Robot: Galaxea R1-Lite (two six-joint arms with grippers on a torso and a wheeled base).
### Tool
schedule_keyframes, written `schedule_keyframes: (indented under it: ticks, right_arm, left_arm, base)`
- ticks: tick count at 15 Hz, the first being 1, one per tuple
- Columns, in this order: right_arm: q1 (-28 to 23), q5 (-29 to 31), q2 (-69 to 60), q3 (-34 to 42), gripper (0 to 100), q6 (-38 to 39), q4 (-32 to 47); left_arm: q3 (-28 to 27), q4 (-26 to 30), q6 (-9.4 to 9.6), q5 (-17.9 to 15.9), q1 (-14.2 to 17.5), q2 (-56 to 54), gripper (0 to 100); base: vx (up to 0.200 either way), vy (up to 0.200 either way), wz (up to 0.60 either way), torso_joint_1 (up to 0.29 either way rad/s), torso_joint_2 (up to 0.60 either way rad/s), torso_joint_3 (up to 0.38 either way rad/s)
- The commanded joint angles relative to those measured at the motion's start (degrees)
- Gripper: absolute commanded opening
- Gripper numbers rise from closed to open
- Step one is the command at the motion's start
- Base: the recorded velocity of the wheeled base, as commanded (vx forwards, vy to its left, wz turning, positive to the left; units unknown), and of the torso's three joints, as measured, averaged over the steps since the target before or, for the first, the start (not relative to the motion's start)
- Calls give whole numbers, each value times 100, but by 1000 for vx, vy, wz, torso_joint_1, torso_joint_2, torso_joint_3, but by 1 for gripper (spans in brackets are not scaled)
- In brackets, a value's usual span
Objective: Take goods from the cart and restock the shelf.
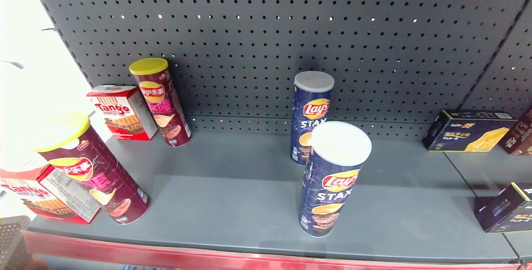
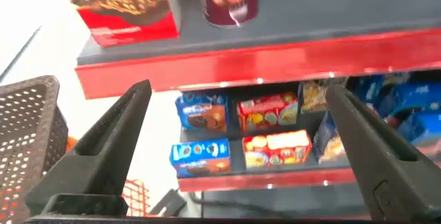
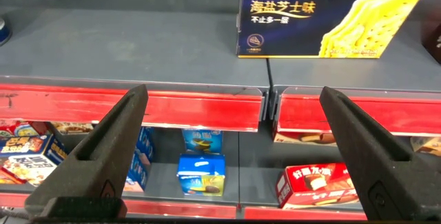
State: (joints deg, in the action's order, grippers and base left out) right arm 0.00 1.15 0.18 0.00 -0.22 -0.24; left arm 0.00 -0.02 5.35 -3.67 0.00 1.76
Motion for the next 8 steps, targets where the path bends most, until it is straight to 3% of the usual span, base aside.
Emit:
schedule_keyframes:
  ticks: [1,3,4,5,8]
  right_arm:
    - [0,0,8,0,100,-4,-2]
    - [0,0,8,0,100,-4,-2]
    - [0,0,8,0,100,-4,-2]
    - [0,0,8,0,100,-4,-2]
    - [0,0,8,0,100,-4,-2]
  left_arm:
    - [0,-6,-113,7,18,-114,100]
    - [0,-6,-175,86,18,-114,100]
    - [0,-6,-201,657,18,-114,100]
    - [0,-24,-324,929,18,-123,100]
    - [0,-15,-351,815,9,-114,100]
  base:
    - [0,0,0,0,0,0]
    - [0,0,0,0,0,0]
    - [0,0,0,0,0,0]
    - [0,0,0,0,0,0]
    - [0,0,0,0,0,0]
